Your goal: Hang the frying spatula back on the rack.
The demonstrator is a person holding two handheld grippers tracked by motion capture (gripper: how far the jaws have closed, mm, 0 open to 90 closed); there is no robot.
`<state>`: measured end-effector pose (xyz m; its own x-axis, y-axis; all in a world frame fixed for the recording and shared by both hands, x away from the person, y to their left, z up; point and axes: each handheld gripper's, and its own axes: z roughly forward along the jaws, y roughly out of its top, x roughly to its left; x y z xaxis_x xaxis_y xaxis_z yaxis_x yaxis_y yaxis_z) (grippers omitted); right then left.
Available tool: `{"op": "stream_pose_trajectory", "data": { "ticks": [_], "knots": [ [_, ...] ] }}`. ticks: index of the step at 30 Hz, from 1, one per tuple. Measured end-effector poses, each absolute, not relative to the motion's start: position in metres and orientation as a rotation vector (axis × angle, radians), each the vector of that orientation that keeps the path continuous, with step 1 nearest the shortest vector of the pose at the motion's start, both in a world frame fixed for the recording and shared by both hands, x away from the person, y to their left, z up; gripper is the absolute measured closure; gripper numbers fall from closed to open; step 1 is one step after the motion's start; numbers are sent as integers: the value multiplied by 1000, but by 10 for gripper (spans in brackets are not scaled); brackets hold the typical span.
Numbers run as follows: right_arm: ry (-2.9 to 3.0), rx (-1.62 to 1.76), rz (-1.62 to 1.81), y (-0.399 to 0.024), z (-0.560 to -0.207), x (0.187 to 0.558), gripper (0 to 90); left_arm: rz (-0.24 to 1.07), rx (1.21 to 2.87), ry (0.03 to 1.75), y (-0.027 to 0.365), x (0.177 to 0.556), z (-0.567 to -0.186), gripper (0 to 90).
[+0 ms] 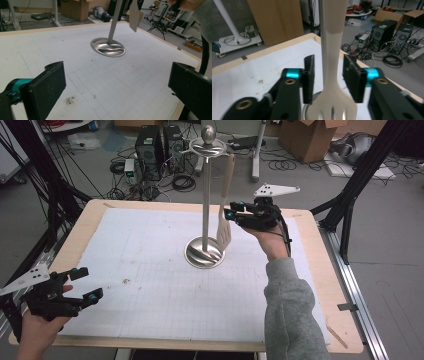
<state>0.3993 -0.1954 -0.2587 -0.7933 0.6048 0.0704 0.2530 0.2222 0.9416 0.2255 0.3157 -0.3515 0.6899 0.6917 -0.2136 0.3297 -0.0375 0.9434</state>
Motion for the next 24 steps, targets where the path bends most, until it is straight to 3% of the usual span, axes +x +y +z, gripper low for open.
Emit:
{"op": "stream_pose_trajectory", "data": {
  "ticks": [9, 24],
  "knots": [
    [2134, 750, 1600, -197, -254, 384, 161, 348, 1639, 830, 310, 233, -350, 18],
    [2124, 684, 1621, -202, -250, 366, 118, 343, 1646, 817, 303, 239, -350, 17]
  ]
}}
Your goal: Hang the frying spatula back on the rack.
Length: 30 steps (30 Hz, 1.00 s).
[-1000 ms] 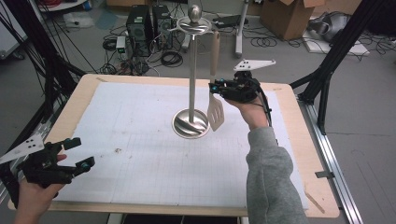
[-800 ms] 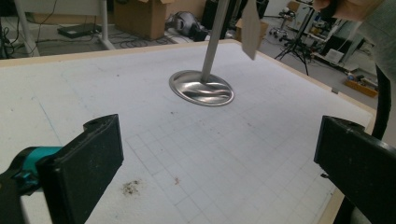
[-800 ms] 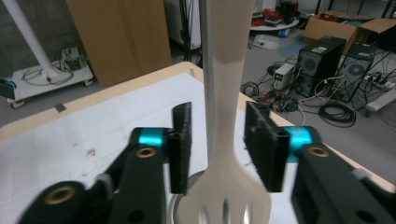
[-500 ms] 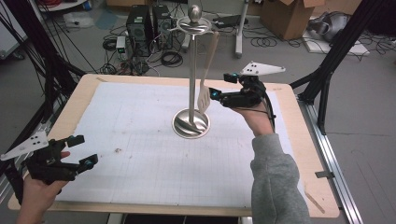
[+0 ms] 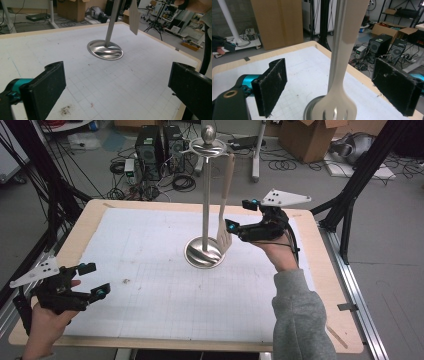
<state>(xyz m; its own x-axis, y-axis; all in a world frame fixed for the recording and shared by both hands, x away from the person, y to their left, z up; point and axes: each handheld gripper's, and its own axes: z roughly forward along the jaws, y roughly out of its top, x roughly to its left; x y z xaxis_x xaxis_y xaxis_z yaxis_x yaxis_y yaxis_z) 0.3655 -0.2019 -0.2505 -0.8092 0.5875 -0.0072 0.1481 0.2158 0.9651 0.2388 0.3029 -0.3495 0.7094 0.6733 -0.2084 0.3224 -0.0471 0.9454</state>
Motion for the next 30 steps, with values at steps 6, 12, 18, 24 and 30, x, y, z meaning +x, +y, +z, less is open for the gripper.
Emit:
{"op": "stream_pose_trajectory", "data": {
  "ticks": [6, 12, 18, 24, 30],
  "knots": [
    [2098, 716, 1619, -212, -263, 356, 118, 362, 1631, 814, 304, 237, -347, 18],
    [2079, 735, 1631, -222, -271, 346, 118, 377, 1617, 811, 305, 238, -346, 17],
    [2065, 751, 1639, -228, -279, 339, 118, 383, 1614, 813, 304, 240, -346, 17],
    [2039, 761, 1630, -234, -286, 328, 118, 395, 1608, 805, 303, 241, -345, 17],
    [2016, 777, 1633, -242, -293, 319, 118, 414, 1594, 800, 303, 241, -343, 17]
  ]
}}
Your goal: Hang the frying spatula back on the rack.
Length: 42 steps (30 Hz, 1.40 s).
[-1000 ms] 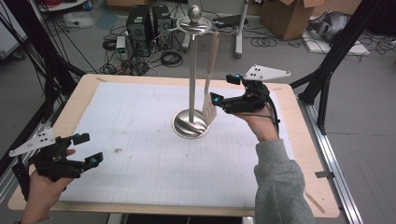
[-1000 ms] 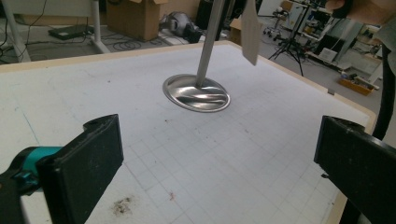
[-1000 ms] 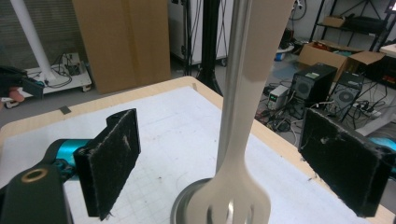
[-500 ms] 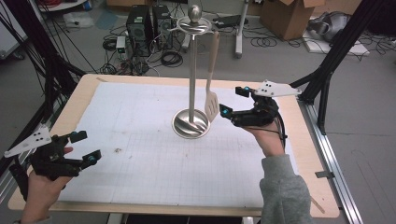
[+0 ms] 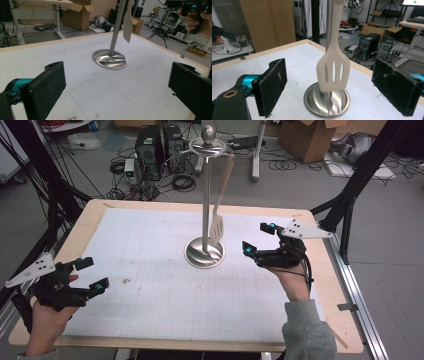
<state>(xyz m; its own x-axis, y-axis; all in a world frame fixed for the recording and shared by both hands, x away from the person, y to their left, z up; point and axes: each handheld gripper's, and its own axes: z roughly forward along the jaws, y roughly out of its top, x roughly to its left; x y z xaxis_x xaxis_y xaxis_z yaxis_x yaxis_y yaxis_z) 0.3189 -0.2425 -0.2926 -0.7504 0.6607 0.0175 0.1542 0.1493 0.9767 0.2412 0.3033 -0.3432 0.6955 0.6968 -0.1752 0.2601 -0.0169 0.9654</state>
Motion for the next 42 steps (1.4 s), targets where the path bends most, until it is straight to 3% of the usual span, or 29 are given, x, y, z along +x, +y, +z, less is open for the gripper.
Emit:
{"op": "stream_pose_trajectory", "data": {
  "ticks": [42],
  "knots": [
    [1963, 807, 1695, -291, -330, 247, 115, 454, 1561, 706, 302, 234, -334, 17]
  ]
}}
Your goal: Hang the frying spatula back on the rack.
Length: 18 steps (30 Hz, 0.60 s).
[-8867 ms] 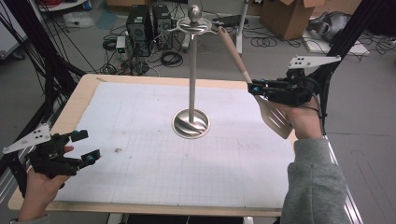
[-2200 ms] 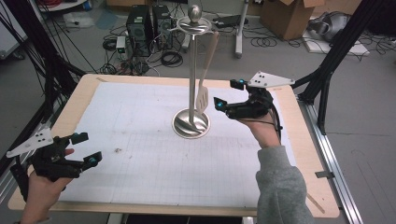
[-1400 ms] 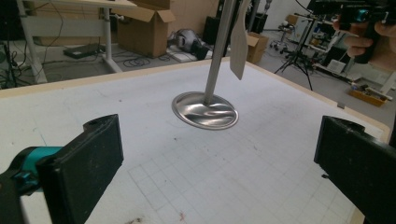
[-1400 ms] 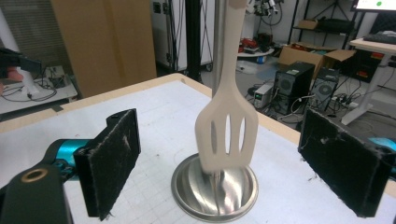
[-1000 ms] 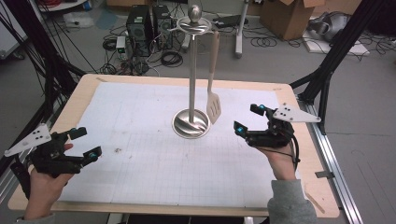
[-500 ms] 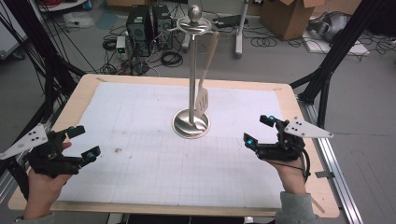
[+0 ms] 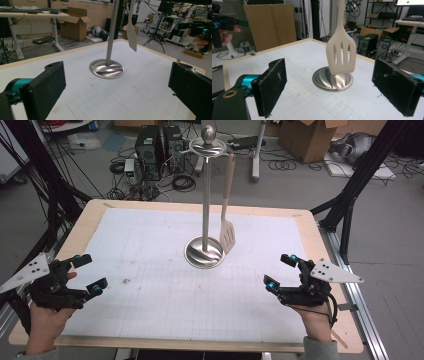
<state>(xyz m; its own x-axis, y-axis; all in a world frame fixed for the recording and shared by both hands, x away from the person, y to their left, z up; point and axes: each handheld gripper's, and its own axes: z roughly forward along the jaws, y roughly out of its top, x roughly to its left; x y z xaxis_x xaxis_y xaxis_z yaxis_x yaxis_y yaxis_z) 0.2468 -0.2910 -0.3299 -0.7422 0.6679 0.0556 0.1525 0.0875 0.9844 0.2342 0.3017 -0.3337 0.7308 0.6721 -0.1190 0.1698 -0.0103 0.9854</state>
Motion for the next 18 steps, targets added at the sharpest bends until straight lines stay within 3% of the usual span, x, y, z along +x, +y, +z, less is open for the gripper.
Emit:
{"op": "stream_pose_trajectory", "data": {
  "ticks": [18],
  "knots": [
    [1919, 844, 1710, -315, -340, 235, 115, 451, 1547, 685, 302, 232, -331, 18]
  ]
}}
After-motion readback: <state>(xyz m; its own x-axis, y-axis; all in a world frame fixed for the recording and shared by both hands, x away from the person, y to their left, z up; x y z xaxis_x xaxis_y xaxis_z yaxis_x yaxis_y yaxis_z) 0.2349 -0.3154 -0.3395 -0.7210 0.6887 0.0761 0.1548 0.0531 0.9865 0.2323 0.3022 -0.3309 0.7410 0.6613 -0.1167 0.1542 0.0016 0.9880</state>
